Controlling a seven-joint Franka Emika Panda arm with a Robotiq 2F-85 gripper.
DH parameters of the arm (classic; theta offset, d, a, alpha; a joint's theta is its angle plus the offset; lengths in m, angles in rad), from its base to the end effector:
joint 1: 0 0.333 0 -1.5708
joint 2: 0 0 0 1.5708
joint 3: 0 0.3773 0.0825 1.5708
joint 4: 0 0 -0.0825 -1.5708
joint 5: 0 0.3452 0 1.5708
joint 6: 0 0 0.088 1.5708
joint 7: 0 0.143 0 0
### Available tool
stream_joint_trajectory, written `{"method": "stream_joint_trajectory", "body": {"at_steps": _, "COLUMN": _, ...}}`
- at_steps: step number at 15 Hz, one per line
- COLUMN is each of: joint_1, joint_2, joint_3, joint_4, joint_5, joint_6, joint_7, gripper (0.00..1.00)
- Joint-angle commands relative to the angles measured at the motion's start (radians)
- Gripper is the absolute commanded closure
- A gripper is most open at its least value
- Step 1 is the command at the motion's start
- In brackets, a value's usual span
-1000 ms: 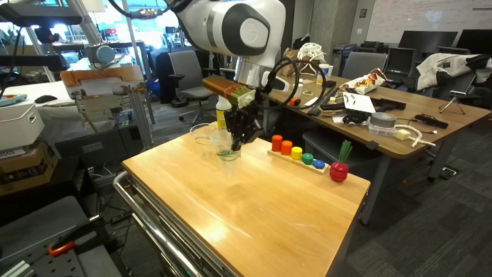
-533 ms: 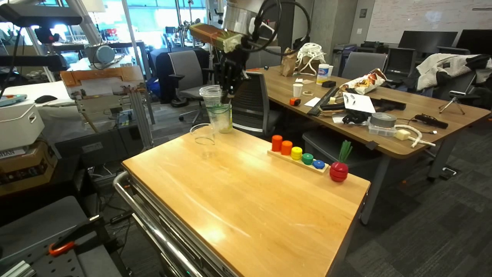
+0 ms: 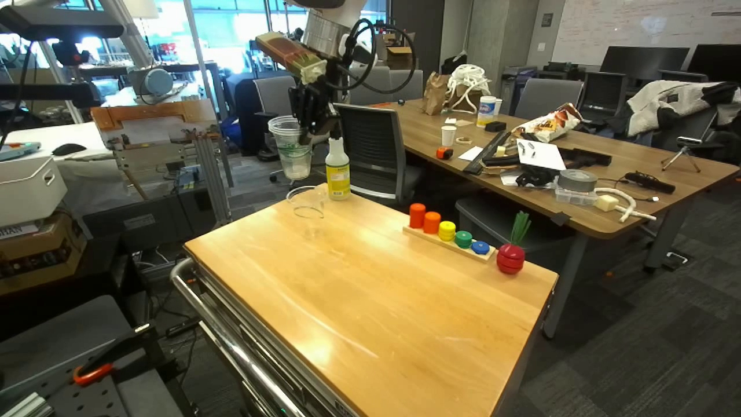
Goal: Stack the cups from right to left
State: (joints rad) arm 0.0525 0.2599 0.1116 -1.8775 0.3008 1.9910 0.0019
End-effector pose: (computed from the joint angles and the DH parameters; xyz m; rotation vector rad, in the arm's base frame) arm 0.5690 0.1182 0.4117 -2.8507 -0.0239 0.2432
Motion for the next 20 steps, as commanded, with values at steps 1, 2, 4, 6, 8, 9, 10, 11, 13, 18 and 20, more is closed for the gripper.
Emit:
{"method": "stream_joint_trajectory", "body": {"at_steps": 1, "joint_1": 0.015, "joint_2": 0.018, "joint_3": 0.001, "joint_4": -0.013, "joint_5": -0.004, "joint_6": 0.060, "joint_7": -0.030, "gripper": 0.98}}
{"method": "stream_joint_trajectory", "body": {"at_steps": 2, "joint_1": 0.018, "joint_2": 0.026, "joint_3": 0.001, "joint_4": -0.015, "joint_5": -0.008, "joint_6": 0.075, "joint_7": -0.035, "gripper": 0.98}}
{"method": "stream_joint_trajectory", "body": {"at_steps": 4, "joint_1": 0.021, "joint_2": 0.042, "joint_3": 0.003, "joint_4": -0.018, "joint_5": -0.007, "joint_6": 0.111, "joint_7": -0.041, "gripper": 0.98}}
{"method": "stream_joint_trajectory", "body": {"at_steps": 6, "joint_1": 0.022, "joint_2": 0.057, "joint_3": 0.004, "joint_4": -0.017, "joint_5": -0.006, "joint_6": 0.136, "joint_7": -0.043, "gripper": 0.98}}
{"method": "stream_joint_trajectory", "body": {"at_steps": 8, "joint_1": 0.025, "joint_2": 0.070, "joint_3": 0.001, "joint_4": -0.021, "joint_5": -0.024, "joint_6": 0.162, "joint_7": -0.045, "gripper": 0.98}}
{"method": "stream_joint_trajectory", "body": {"at_steps": 9, "joint_1": 0.027, "joint_2": 0.073, "joint_3": -0.001, "joint_4": -0.026, "joint_5": -0.038, "joint_6": 0.175, "joint_7": -0.046, "gripper": 0.98}}
{"method": "stream_joint_trajectory", "body": {"at_steps": 10, "joint_1": 0.027, "joint_2": 0.078, "joint_3": -0.001, "joint_4": -0.028, "joint_5": -0.046, "joint_6": 0.182, "joint_7": -0.046, "gripper": 0.98}}
{"method": "stream_joint_trajectory", "body": {"at_steps": 11, "joint_1": 0.028, "joint_2": 0.082, "joint_3": -0.003, "joint_4": -0.032, "joint_5": -0.059, "joint_6": 0.195, "joint_7": -0.045, "gripper": 0.98}}
{"method": "stream_joint_trajectory", "body": {"at_steps": 13, "joint_1": 0.025, "joint_2": 0.088, "joint_3": -0.002, "joint_4": -0.039, "joint_5": -0.075, "joint_6": 0.203, "joint_7": -0.048, "gripper": 0.98}}
{"method": "stream_joint_trajectory", "body": {"at_steps": 18, "joint_1": 0.018, "joint_2": 0.114, "joint_3": 0.001, "joint_4": -0.056, "joint_5": -0.071, "joint_6": 0.223, "joint_7": -0.059, "gripper": 0.98}}
{"method": "stream_joint_trajectory", "body": {"at_steps": 20, "joint_1": 0.019, "joint_2": 0.121, "joint_3": 0.004, "joint_4": -0.061, "joint_5": -0.069, "joint_6": 0.227, "joint_7": -0.059, "gripper": 0.98}}
